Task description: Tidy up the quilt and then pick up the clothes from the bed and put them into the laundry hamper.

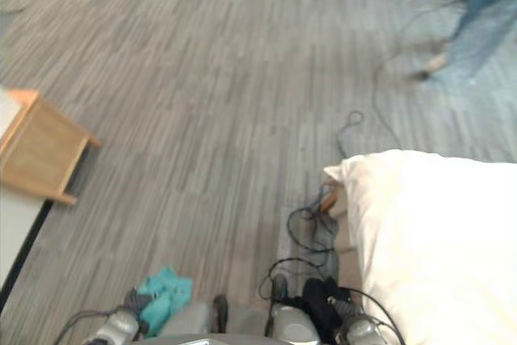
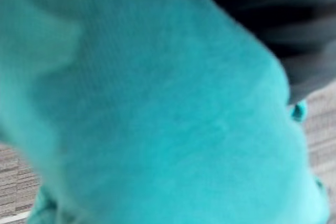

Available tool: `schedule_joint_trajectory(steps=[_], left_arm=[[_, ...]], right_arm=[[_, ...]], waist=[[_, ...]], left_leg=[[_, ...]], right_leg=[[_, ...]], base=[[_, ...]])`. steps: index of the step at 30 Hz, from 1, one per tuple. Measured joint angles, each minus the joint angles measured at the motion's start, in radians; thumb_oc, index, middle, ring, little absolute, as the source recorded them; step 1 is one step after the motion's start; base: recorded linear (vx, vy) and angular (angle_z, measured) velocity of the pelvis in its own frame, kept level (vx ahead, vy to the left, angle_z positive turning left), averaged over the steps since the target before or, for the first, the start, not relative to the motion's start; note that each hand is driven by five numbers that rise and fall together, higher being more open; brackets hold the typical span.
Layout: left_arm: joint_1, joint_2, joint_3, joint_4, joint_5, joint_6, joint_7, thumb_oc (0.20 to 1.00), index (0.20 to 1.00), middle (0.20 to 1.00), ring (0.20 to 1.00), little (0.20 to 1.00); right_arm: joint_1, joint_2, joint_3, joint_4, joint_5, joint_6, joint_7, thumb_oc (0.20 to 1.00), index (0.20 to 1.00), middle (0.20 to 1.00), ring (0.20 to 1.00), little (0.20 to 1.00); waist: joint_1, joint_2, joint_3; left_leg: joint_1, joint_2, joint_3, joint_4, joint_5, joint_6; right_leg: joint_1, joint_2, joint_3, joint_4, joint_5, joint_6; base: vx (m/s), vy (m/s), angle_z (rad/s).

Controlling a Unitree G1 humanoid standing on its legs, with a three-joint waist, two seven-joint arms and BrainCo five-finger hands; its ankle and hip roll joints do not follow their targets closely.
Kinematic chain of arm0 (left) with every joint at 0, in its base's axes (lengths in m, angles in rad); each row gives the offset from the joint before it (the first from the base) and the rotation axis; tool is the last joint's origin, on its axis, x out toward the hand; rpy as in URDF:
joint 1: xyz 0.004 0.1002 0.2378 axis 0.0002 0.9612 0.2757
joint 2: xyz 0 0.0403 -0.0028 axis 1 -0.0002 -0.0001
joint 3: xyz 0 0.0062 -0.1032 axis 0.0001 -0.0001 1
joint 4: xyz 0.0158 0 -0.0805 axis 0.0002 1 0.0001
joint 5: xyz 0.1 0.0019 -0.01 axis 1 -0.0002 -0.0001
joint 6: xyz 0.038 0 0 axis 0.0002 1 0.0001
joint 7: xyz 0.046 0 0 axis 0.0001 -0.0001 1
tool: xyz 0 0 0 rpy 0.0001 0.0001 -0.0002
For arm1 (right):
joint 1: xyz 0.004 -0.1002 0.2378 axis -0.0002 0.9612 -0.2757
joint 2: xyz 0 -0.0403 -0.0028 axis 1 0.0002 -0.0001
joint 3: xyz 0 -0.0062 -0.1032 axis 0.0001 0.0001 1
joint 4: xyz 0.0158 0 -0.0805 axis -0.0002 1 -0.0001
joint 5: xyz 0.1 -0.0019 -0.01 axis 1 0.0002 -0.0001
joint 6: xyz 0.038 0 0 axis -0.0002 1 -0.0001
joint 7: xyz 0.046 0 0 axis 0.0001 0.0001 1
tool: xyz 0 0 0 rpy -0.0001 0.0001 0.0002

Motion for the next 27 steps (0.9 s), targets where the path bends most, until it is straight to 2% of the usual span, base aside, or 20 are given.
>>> schedule_joint_trajectory(steps=[1, 2, 3, 4, 6, 9, 10, 12, 13, 14, 15, 16, 17, 19, 20, 23, 24, 25, 26, 27], left_arm=[[0.029, 0.001, 0.000, 0.009, -0.006, 0.011, 0.003, 0.200, 0.200, 0.200, 0.200, 0.200], [0.039, 0.001, -0.002, 0.010, -0.007, 0.013, 0.001, 0.200, 0.200, 0.200, 0.200, 0.200], [0.051, -0.004, 0.000, 0.010, -0.007, 0.011, 0.001, 0.200, 0.200, 0.200, 0.200, 0.200], [0.051, -0.007, 0.000, 0.010, -0.006, 0.012, 0.001, 0.200, 0.200, 0.200, 0.200, 0.200], [0.055, -0.010, -0.010, 0.019, -0.004, 0.007, -0.003, 0.200, 0.200, 0.200, 0.200, 0.200], [0.025, -0.009, 0.006, 0.038, -0.004, 0.009, -0.008, 0.200, 0.200, 0.200, 0.200, 0.200], [0.023, -0.009, 0.009, 0.037, -0.004, 0.009, -0.010, 0.200, 0.200, 0.200, 0.200, 0.200], [0.055, -0.001, 0.065, 0.061, -0.004, 0.012, -0.012, 0.200, 0.200, 0.200, 0.200, 0.200], [0.079, 0.005, 0.070, 0.061, -0.004, 0.013, -0.012, 0.200, 0.200, 0.200, 0.200, 0.200], [0.073, -0.004, 0.059, 0.050, -0.005, 0.024, -0.011, 0.200, 0.200, 0.200, 0.200, 0.200], [0.071, -0.008, 0.041, 0.042, -0.005, 0.023, -0.011, 0.200, 0.200, 0.200, 0.200, 0.200], [0.080, 0.001, 0.018, 0.037, -0.004, 0.023, -0.011, 0.200, 0.200, 0.200, 0.200, 0.200], [0.064, 0.020, -0.009, 0.018, -0.005, 0.027, -0.007, 0.200, 0.200, 0.200, 0.200, 0.200], [0.039, 0.031, -0.022, 0.008, -0.004, 0.028, -0.007, 0.200, 0.200, 0.200, 0.200, 0.200], [0.006, 0.040, -0.046, -0.007, 0.004, 0.023, 0.006, 0.200, 0.200, 0.200, 0.200, 0.200], [-0.024, 0.039, -0.051, -0.037, 0.011, 0.019, 0.016, 0.200, 0.200, 0.200, 0.200, 0.200], [-0.043, 0.032, -0.051, -0.028, 0.013, 0.011, 0.019, 0.200, 0.200, 0.200, 0.200, 0.200], [-0.057, 0.028, -0.049, -0.010, 0.014, 0.012, 0.018, 0.200, 0.200, 0.200, 0.200, 0.200], [-0.064, 0.028, -0.044, -0.007, 0.014, 0.013, 0.017, 0.200, 0.200, 0.200, 0.200, 0.200], [-0.047, 0.030, -0.045, -0.005, 0.017, 0.010, 0.017, 0.200, 0.200, 0.200, 0.200, 0.200]], right_arm=[[-0.016, -0.005, 0.006, -0.013, 0.000, -0.006, -0.002, 0.200, 0.200, 0.200, 0.200, 0.200], [-0.024, -0.008, 0.015, -0.025, 0.000, -0.010, -0.002, 0.200, 0.200, 0.200, 0.200, 0.200], [-0.032, -0.010, 0.022, -0.029, 0.000, -0.012, -0.002, 0.200, 0.200, 0.200, 0.200, 0.200], [-0.032, -0.011, 0.022, -0.031, 0.000, -0.014, -0.002, 0.200, 0.200, 0.200, 0.200, 0.200], [-0.021, -0.013, 0.035, -0.028, -0.001, -0.019, -0.001, 0.200, 0.200, 0.200, 0.200, 0.200], [-0.005, -0.009, 0.032, -0.014, -0.008, -0.004, 0.000, 0.200, 0.200, 0.200, 0.200, 0.200], [-0.001, -0.009, 0.032, -0.013, -0.010, -0.002, 0.000, 0.200, 0.200, 0.200, 0.200, 0.200], [0.015, 0.017, 0.058, 0.056, -0.023, -0.003, 0.002, 0.200, 0.200, 0.200, 0.200, 0.200], [0.030, 0.024, 0.068, 0.068, -0.034, -0.004, 0.002, 0.200, 0.200, 0.200, 0.200, 0.200], [0.034, 0.011, 0.094, 0.060, -0.041, -0.011, 0.001, 0.200, 0.200, 0.200, 0.200, 0.200], [0.032, 0.009, 0.091, 0.054, -0.041, -0.008, 0.003, 0.200, 0.200, 0.200, 0.200, 0.200], [0.039, 0.015, 0.088, 0.049, -0.041, -0.007, 0.003, 0.200, 0.200, 0.200, 0.200, 0.200], [0.040, 0.022, 0.085, 0.044, -0.041, -0.002, 0.008, 0.200, 0.200, 0.200, 0.200, 0.200], [0.023, 0.022, 0.080, 0.033, -0.040, -0.004, 0.007, 0.200, 0.200, 0.200, 0.200, 0.200], [0.023, 0.019, 0.059, 0.008, -0.039, -0.007, 0.007, 0.200, 0.200, 0.200, 0.200, 0.200], [0.012, 0.005, 0.072, -0.016, -0.038, -0.021, -0.001, 0.200, 0.200, 0.200, 0.200, 0.200], [0.004, 0.000, 0.052, -0.024, -0.031, -0.030, 0.000, 0.200, 0.200, 0.200, 0.200, 0.200], [-0.001, -0.004, 0.050, -0.020, -0.029, -0.026, 0.000, 0.200, 0.200, 0.200, 0.200, 0.200], [-0.003, -0.006, 0.049, -0.023, -0.029, -0.020, 0.000, 0.200, 0.200, 0.200, 0.200, 0.200], [0.000, -0.001, 0.042, -0.027, -0.029, -0.023, 0.000, 0.200, 0.200, 0.200, 0.200, 0.200]], waist=[[0.023, -0.007, 0.005], [0.026, -0.002, 0.006], [0.039, -0.003, 0.000], [0.041, 0.003, 0.001], [0.024, 0.037, -0.024], [0.038, 0.055, -0.038], [0.044, 0.042, -0.037], [0.085, -0.034, -0.078], [0.094, -0.054, -0.108], [0.087, -0.044, -0.108], [0.085, -0.029, -0.098], [0.072, -0.030, -0.110], [0.059, -0.044, -0.111], [0.011, -0.023, -0.102], [0.002, -0.006, -0.093], [-0.040, 0.024, -0.073], [-0.042, 0.035, -0.069], [-0.051, 0.034, -0.070], [-0.062, 0.037, -0.056], [-0.078, 0.040, -0.051]], left_leg=[[-0.057, 0.011, 0.013, -0.051, -0.025, 0.024], [-0.068, 0.015, 0.032, -0.111, -0.025, 0.022], [-0.026, 0.010, 0.109, -0.359, -0.006, 0.056], [-0.027, 0.003, 0.124, -0.401, 0.038, 0.068], [-0.016, 0.037, 0.251, -0.582, 0.094, 0.061], [-0.019, 0.062, 0.305, -0.724, 0.155, 0.075], [-0.016, 0.062, 0.302, -0.728, 0.172, 0.079], [0.072, 0.039, 0.308, -0.660, 0.123, 0.141], [0.102, 0.013, 0.305, -0.676, 0.137, 0.171], [0.143, 0.018, 0.287, -0.663, 0.124, 0.189], [0.173, 0.040, 0.265, -0.659, 0.124, 0.197], [0.189, 0.039, 0.263, -0.659, 0.143, 0.220], [0.246, 0.002, 0.199, -0.673, 0.097, 0.237], [0.298, -0.009, 0.129, -0.701, 0.097, 0.239], [0.320, -0.013, 0.062, -0.697, 0.066, 0.235], [0.367, -0.020, -0.050, -0.692, 0.018, 0.217], [0.413, -0.020, -0.112, -0.712, -0.041, 0.197], [0.431, -0.020, -0.149, -0.710, -0.056, 0.195], [0.455, -0.015, -0.166, -0.707, -0.049, 0.194], [0.512, -0.004, -0.202, -0.716, -0.082, 0.179]], right_leg=[[0.029, 0.020, 0.017, -0.026, -0.011, -0.007], [0.042, 0.031, 0.030, -0.027, -0.027, -0.008], [0.044, 0.029, 0.036, -0.026, -0.033, -0.011], [0.049, 0.031, 0.024, -0.026, -0.011, -0.010], [0.072, 0.067, -0.017, -0.028, -0.048, -0.001], [0.110, 0.092, -0.015, -0.028, -0.092, -0.002], [0.128, 0.092, -0.009, -0.028, -0.119, 0.010], [0.208, 0.050, 0.034, -0.016, -0.175, 0.054], [0.202, 0.039, 0.031, 0.044, -0.168, 0.094], [0.081, 0.026, 0.025, 0.405, -0.209, 0.128], [-0.029, 0.018, 0.038, 0.710, -0.130, 0.219], [-0.107, -0.003, 0.051, 0.890, -0.091, 0.238], [-0.201, -0.029, 0.080, 1.023, -0.099, 0.227], [-0.241, -0.029, 0.049, 0.940, -0.134, 0.171], [-0.279, -0.016, 0.047, 0.802, -0.163, 0.125], [-0.284, 0.023, 0.056, 0.444, -0.173, 0.111], [-0.272, 0.031, 0.104, 0.126, -0.106, 0.119], [-0.260, 0.035, 0.155, -0.022, -0.071, 0.131], [-0.275, 0.034, 0.180, -0.033, -0.036, 0.134], [-0.293, 0.020, 0.232, -0.025, 0.015, 0.131]], base=[[0.52, 0.039, -0.37], [0.89, 0.131, -0.70], [0.39, 0.097, -0.55], [0.57, 0.145, -0.40], [0.52, 0.112, 0.05], [0.62, 0.099, -0.06], [0.63, 0.117, -0.24], [0.60, 0.183, -0.50], [0.55, 0.157, -0.18], [0.60, 0.173, 0.18], [0.61, 0.171, 0.52], [0.62, 0.174, 0.63], [0.64, 0.085, 1.01], [0.75, -0.046, 1.36], [0.61, -0.122, 1.52], [0.67, -0.184, 1.32], [0.85, -0.241, 1.29], [0.56, -0.148, 1.28], [0.78, -0.196, 1.22], [0.70, -0.202, 1.16]])
